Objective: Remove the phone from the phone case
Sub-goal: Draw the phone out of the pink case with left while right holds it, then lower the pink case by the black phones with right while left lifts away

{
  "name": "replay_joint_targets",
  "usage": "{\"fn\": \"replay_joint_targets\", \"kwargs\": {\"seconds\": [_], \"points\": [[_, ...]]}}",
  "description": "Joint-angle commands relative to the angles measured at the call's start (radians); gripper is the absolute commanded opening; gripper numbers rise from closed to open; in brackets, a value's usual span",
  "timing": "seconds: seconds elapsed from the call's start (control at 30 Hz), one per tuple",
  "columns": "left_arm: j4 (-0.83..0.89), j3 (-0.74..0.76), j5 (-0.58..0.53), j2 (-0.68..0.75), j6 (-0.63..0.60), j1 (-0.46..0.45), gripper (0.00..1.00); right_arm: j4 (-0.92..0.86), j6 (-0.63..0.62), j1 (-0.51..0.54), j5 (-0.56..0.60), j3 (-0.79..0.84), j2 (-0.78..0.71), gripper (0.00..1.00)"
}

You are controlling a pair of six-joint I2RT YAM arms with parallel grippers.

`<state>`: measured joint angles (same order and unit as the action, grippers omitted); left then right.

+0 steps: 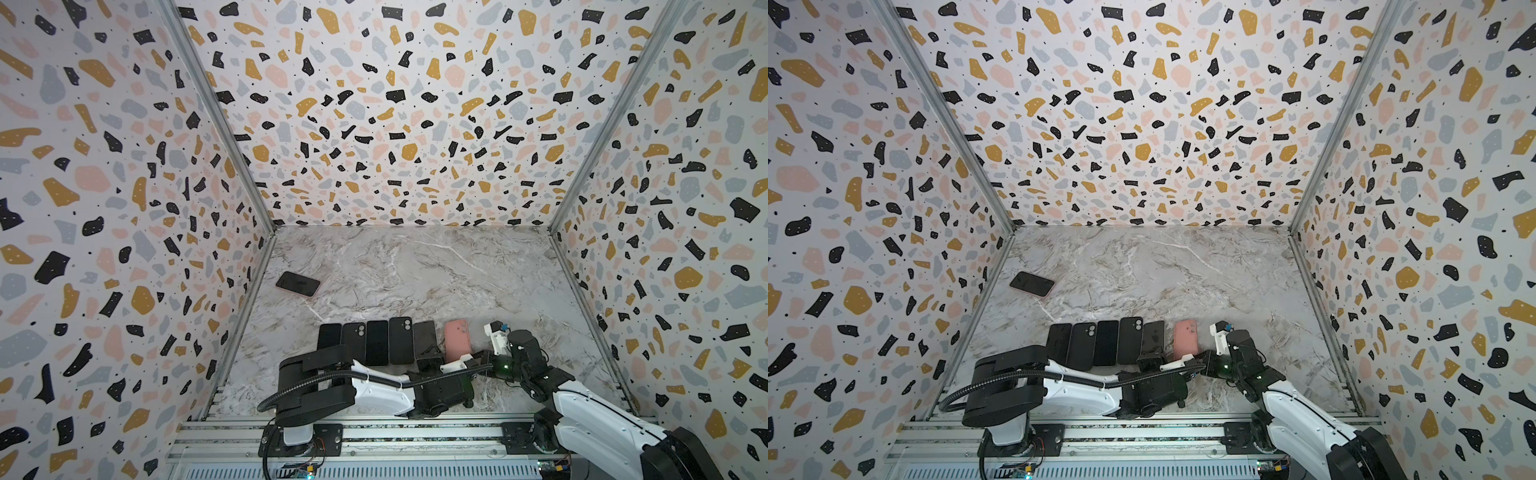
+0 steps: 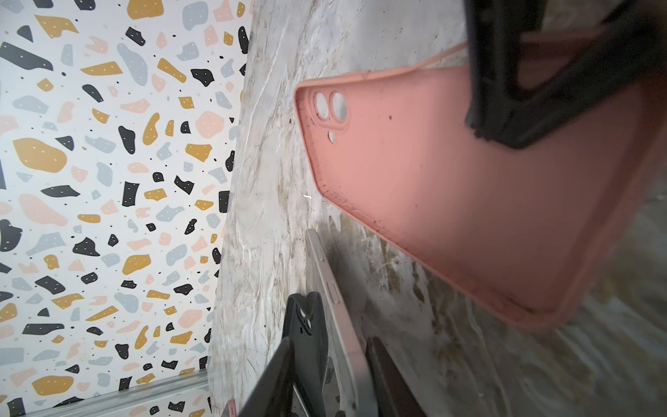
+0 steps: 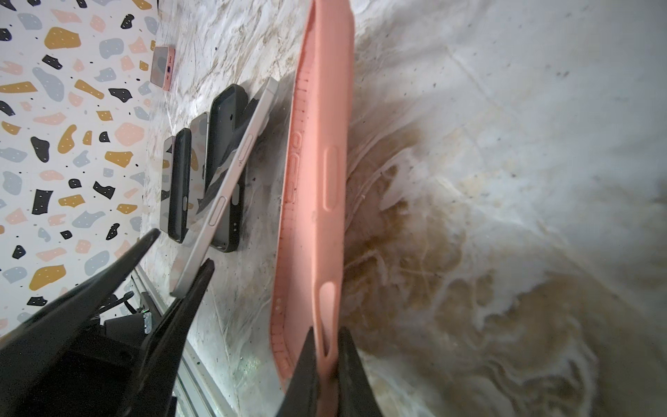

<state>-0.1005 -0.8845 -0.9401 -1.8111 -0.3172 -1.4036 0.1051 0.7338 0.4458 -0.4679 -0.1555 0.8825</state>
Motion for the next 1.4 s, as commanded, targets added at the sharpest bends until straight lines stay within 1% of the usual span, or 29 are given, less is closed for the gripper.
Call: {"fn": "replay_joint_targets", "kwargs": {"seconds": [0.0, 0.27, 0.4, 0.43, 0.47, 0.63, 0.67, 0.7, 0.83, 0.97, 1.17, 1.27, 1.37], "points": [[-0.034, -0.030, -0.010, -0.019, 0.021, -0.001, 0.37, 0.010, -0.025, -0.008, -0.015, -0.047, 0.010, 0.00], [-0.039, -0.027, -0.020, -0.021, 0.029, -0.001, 0.46, 0.013, -0.045, -0.021, -0.021, -0.070, 0.049, 0.00], [-0.039, -0.024, -0.022, -0.012, 0.035, 0.000, 0.54, 0.013, -0.053, -0.025, -0.022, -0.082, 0.068, 0.00], [-0.040, -0.024, -0.022, -0.010, 0.039, -0.001, 0.58, 0.013, -0.054, -0.025, -0.023, -0.085, 0.073, 0.00], [-0.042, -0.024, -0.024, -0.010, 0.040, -0.001, 0.64, 0.017, -0.055, -0.025, -0.025, -0.087, 0.078, 0.00], [-0.035, -0.021, -0.034, -0.006, 0.049, 0.000, 0.72, 0.022, -0.062, -0.028, -0.028, -0.097, 0.100, 0.00], [-0.035, -0.018, -0.034, -0.003, 0.052, 0.000, 0.87, 0.025, -0.062, -0.029, -0.028, -0.096, 0.105, 0.00], [-0.033, -0.015, -0.034, 0.001, 0.054, 0.000, 1.00, 0.028, -0.061, -0.029, -0.030, -0.098, 0.110, 0.00], [-0.023, -0.010, -0.044, 0.021, 0.073, 0.000, 1.00, 0.049, -0.053, -0.029, -0.031, -0.091, 0.122, 0.00], [-0.009, 0.002, -0.039, 0.079, 0.106, 0.000, 1.00, 0.057, -0.048, -0.029, -0.025, -0.089, 0.135, 0.00], [0.011, 0.042, -0.006, 0.242, 0.187, 0.004, 1.00, 0.092, -0.044, -0.034, -0.021, -0.093, 0.178, 0.00], [0.033, 0.060, 0.047, 0.325, 0.248, 0.026, 1.00, 0.100, -0.051, -0.046, -0.031, -0.103, 0.202, 0.00], [0.063, 0.067, 0.058, 0.393, 0.303, 0.046, 1.00, 0.091, -0.057, -0.056, -0.047, -0.109, 0.201, 0.00]]}}
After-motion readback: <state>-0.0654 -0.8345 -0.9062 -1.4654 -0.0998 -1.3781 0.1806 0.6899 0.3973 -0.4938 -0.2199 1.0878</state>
